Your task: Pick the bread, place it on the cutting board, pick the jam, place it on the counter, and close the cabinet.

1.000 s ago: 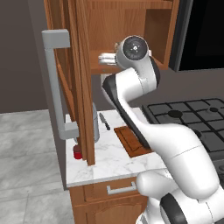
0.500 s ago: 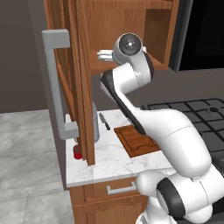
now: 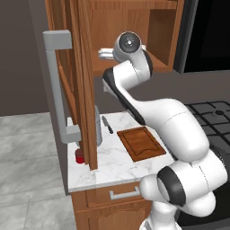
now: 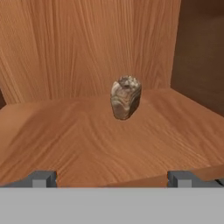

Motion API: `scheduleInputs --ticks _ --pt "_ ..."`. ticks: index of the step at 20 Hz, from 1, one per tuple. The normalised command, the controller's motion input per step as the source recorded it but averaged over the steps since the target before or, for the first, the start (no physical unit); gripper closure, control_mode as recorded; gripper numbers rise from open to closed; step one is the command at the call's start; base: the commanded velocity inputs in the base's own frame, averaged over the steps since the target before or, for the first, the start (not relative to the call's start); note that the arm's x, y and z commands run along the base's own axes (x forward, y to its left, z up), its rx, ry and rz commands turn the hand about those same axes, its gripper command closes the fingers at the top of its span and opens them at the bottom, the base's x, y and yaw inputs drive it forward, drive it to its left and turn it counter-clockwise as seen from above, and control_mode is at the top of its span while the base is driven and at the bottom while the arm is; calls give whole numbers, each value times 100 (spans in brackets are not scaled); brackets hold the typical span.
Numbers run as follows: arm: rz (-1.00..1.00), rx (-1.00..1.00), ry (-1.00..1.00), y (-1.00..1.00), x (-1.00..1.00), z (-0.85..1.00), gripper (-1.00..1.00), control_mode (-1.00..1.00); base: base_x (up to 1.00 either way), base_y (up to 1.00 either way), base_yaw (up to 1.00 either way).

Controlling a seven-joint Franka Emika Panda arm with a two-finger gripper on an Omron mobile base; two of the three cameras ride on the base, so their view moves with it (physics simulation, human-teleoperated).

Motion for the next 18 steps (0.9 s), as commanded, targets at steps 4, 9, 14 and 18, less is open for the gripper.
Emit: scheduleInputs --ticks 4,9,14,18 --pt "0 0 0 0 36 0 -100 -100 0 0 0" --pt "0 -1 0 0 35 -1 -100 -100 0 0 0" --pt "0 0 0 0 33 -4 -100 -100 0 0 0" --pt "0 0 0 0 32 -9 -100 -100 0 0 0"
